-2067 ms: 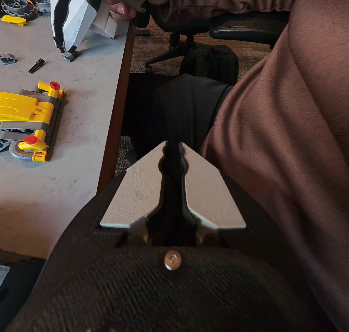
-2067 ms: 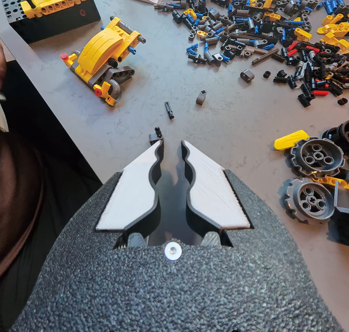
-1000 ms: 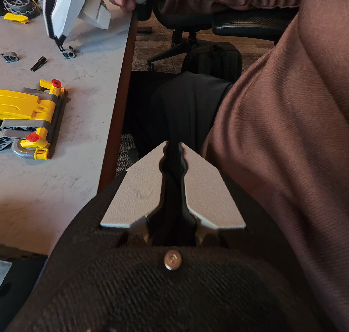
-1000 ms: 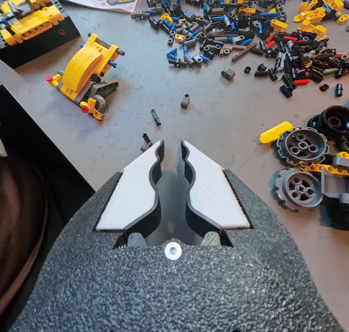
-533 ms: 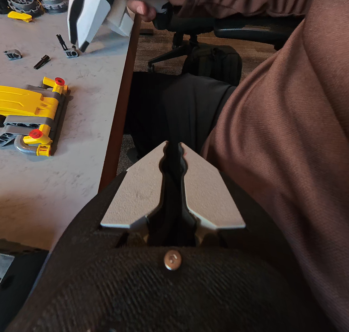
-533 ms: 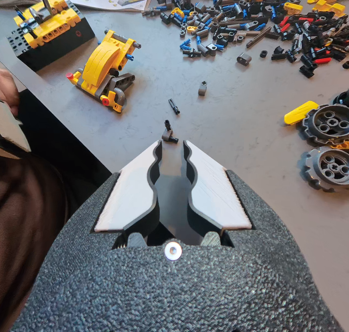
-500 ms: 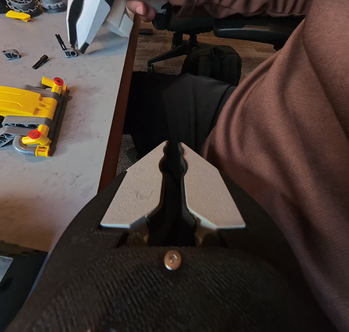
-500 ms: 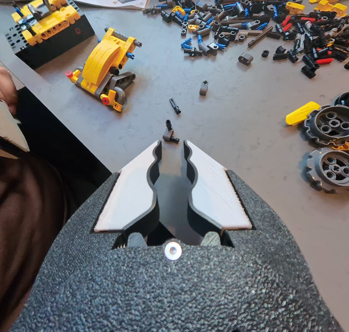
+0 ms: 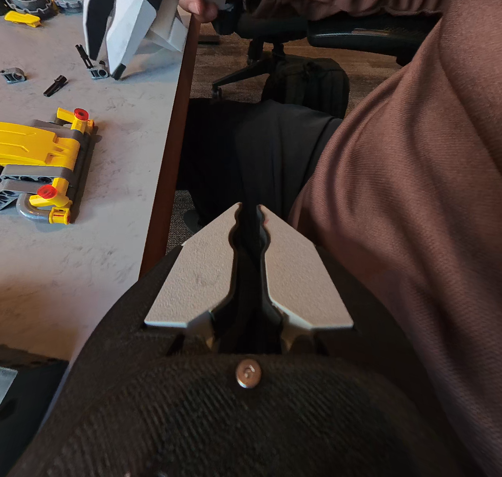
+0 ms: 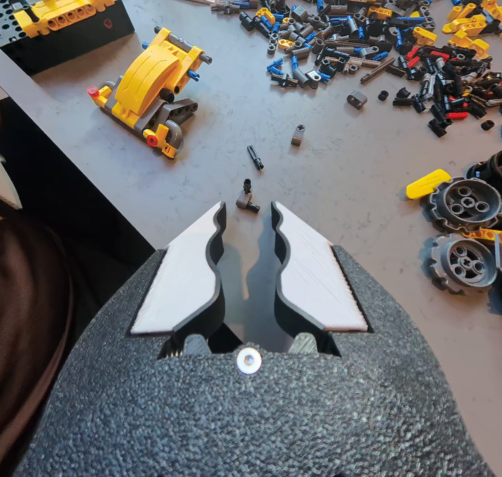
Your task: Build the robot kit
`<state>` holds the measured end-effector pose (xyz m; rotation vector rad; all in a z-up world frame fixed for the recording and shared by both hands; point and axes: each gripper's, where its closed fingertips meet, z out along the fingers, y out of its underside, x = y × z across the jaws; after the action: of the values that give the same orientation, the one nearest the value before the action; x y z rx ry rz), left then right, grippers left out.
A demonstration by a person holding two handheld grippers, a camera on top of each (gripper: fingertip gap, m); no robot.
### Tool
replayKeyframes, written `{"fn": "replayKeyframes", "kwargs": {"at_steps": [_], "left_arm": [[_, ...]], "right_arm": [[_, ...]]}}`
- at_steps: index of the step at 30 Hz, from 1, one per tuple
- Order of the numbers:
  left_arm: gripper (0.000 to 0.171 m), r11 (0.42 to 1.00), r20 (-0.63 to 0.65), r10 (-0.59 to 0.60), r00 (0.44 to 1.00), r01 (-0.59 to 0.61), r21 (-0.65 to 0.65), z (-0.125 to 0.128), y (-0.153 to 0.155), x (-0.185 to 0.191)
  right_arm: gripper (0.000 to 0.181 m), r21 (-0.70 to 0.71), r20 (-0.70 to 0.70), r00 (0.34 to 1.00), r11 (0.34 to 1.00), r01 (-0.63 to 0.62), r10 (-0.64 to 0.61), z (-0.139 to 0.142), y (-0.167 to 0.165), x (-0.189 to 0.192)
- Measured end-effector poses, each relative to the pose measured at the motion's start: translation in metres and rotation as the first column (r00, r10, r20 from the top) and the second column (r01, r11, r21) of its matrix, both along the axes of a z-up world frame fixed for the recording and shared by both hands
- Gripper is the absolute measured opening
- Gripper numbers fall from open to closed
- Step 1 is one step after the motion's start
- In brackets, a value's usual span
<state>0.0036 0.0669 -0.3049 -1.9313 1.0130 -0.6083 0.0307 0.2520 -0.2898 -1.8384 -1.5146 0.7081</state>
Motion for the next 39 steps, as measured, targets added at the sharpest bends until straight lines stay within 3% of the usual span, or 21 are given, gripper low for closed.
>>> {"fn": "replayKeyframes", "kwargs": {"at_steps": [13, 39], "left_arm": [[0.006, 1.000, 0.013, 0.000, 1.000, 0.001, -0.009, 0.001, -0.001, -0.001], [0.006, 1.000, 0.001, -0.003, 1.000, 0.003, -0.010, -0.001, 0.000, 0.001]], "right_arm": [[0.012, -0.026, 0.023, 0.998, 0.998, -0.065, 0.066, -0.002, -0.014, 0.000], [0.018, -0.018, -0.001, 0.997, 0.996, -0.083, 0.083, 0.004, -0.012, 0.002]]}}
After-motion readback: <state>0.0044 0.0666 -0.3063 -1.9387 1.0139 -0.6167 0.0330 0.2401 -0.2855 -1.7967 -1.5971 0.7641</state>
